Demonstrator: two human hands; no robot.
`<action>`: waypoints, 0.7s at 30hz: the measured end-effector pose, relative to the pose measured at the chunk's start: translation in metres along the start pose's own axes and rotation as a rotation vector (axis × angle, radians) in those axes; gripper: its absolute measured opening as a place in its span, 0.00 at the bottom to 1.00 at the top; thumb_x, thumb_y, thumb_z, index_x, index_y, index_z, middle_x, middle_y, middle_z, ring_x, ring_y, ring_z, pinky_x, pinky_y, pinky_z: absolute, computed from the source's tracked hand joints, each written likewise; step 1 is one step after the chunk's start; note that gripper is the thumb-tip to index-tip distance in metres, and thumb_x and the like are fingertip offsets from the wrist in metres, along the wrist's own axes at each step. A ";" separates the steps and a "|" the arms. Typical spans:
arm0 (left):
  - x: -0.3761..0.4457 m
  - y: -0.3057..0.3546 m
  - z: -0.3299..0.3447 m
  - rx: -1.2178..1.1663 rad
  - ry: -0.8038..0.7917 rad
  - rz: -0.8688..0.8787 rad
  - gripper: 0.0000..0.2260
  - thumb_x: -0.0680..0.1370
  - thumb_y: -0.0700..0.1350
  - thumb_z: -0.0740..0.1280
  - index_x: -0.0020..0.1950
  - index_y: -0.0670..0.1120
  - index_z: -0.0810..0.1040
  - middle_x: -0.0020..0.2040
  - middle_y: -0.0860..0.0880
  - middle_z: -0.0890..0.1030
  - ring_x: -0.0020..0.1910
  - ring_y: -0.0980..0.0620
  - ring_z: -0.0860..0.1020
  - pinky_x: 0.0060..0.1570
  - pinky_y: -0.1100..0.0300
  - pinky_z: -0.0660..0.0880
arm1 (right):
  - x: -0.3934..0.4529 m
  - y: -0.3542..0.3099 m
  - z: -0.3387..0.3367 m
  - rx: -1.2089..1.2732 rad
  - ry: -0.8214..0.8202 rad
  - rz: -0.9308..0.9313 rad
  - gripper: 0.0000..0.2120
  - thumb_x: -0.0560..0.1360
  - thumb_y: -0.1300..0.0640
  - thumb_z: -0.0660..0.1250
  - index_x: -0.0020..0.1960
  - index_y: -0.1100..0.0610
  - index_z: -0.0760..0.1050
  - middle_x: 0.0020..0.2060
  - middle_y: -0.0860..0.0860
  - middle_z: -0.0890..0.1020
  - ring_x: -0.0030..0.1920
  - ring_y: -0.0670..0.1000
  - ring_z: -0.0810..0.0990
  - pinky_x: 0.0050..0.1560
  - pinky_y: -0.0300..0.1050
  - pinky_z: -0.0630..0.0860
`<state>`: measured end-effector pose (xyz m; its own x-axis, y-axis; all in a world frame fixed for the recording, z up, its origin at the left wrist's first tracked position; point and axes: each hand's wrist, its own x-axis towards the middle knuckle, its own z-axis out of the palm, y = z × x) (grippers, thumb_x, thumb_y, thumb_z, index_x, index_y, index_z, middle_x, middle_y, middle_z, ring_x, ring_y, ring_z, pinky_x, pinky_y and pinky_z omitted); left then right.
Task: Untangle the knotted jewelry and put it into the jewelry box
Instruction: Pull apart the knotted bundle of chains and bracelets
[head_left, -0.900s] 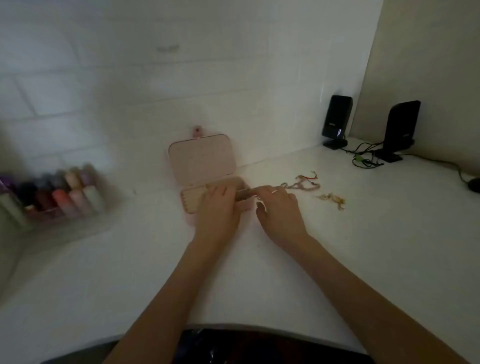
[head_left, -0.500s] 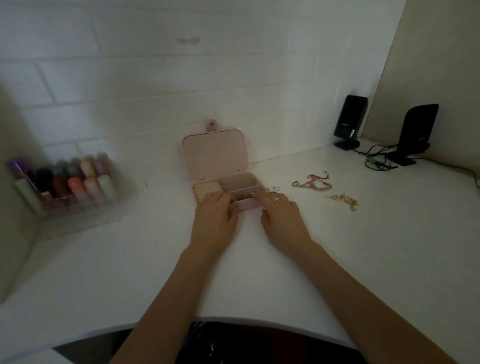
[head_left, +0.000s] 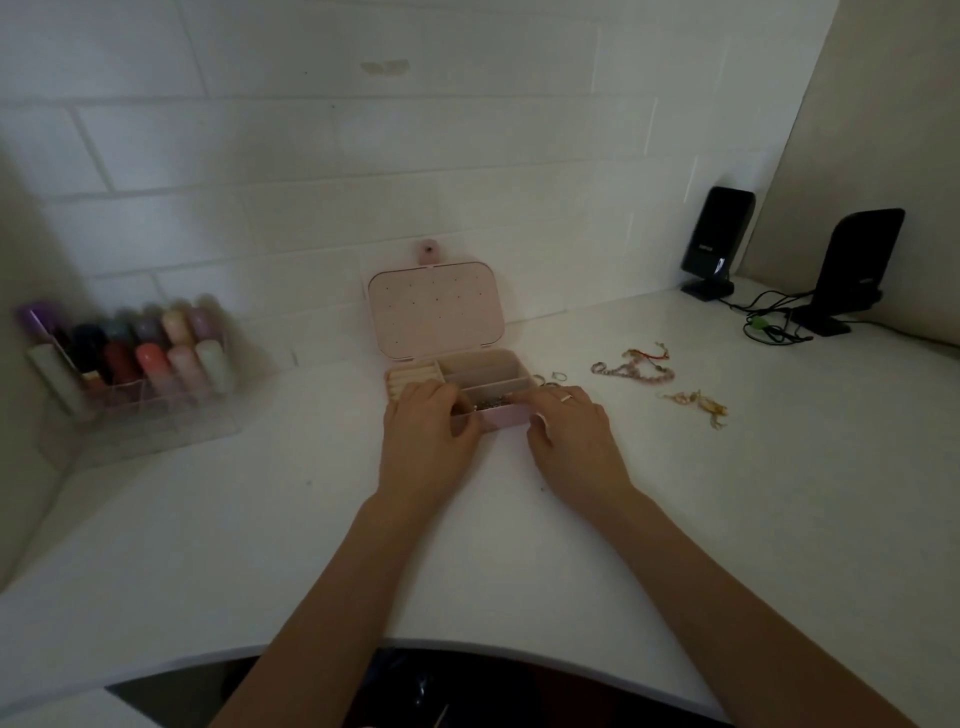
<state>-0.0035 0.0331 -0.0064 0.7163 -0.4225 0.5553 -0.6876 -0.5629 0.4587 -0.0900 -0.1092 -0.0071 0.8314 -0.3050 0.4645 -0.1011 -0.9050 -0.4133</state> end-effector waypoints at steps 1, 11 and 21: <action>0.000 0.000 0.000 0.000 0.001 -0.001 0.05 0.72 0.44 0.71 0.39 0.46 0.77 0.41 0.49 0.79 0.47 0.45 0.75 0.47 0.54 0.66 | 0.000 0.000 0.000 0.002 0.005 0.020 0.16 0.75 0.64 0.61 0.60 0.53 0.77 0.54 0.53 0.80 0.60 0.56 0.72 0.54 0.49 0.64; 0.003 0.009 -0.007 -0.059 0.065 -0.228 0.17 0.69 0.49 0.65 0.55 0.44 0.76 0.57 0.46 0.75 0.62 0.46 0.69 0.61 0.52 0.62 | 0.054 -0.048 -0.020 -0.387 -0.209 0.174 0.13 0.77 0.47 0.61 0.54 0.55 0.76 0.51 0.52 0.80 0.55 0.55 0.79 0.49 0.46 0.64; 0.004 0.009 -0.005 -0.143 0.017 -0.308 0.24 0.74 0.48 0.70 0.65 0.39 0.67 0.64 0.42 0.69 0.65 0.44 0.64 0.63 0.55 0.61 | 0.085 -0.087 -0.021 -0.448 -0.545 0.354 0.08 0.77 0.59 0.61 0.54 0.55 0.76 0.41 0.50 0.73 0.43 0.50 0.72 0.42 0.41 0.68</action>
<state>-0.0074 0.0303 0.0035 0.8918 -0.2350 0.3866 -0.4495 -0.5563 0.6989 -0.0222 -0.0622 0.0844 0.8476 -0.5137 -0.1329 -0.5239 -0.8499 -0.0564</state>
